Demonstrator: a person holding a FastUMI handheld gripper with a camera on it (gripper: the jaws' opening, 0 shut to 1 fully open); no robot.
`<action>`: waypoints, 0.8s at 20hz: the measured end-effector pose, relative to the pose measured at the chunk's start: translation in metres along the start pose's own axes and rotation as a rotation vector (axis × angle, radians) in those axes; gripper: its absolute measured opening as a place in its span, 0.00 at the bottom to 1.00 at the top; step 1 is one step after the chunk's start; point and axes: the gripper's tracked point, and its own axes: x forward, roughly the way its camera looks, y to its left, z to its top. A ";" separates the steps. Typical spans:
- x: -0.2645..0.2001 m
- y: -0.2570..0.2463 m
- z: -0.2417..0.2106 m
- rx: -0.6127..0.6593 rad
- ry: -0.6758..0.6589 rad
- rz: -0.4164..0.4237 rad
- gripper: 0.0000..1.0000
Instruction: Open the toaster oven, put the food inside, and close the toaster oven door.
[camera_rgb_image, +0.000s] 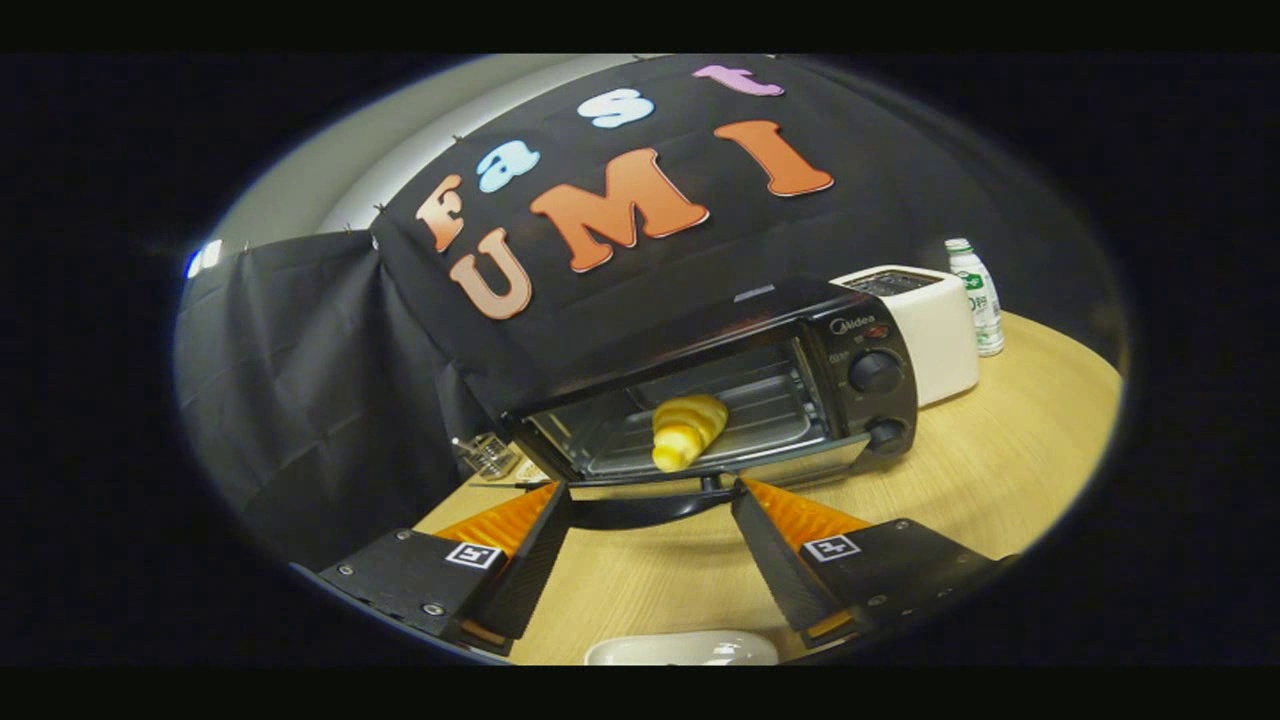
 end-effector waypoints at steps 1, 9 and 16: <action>0.005 0.005 -0.002 0.019 0.011 0.021 0.93; 0.042 0.008 0.034 -0.079 -0.071 -0.054 0.94; 0.068 0.015 0.034 -0.156 -0.069 -0.093 0.92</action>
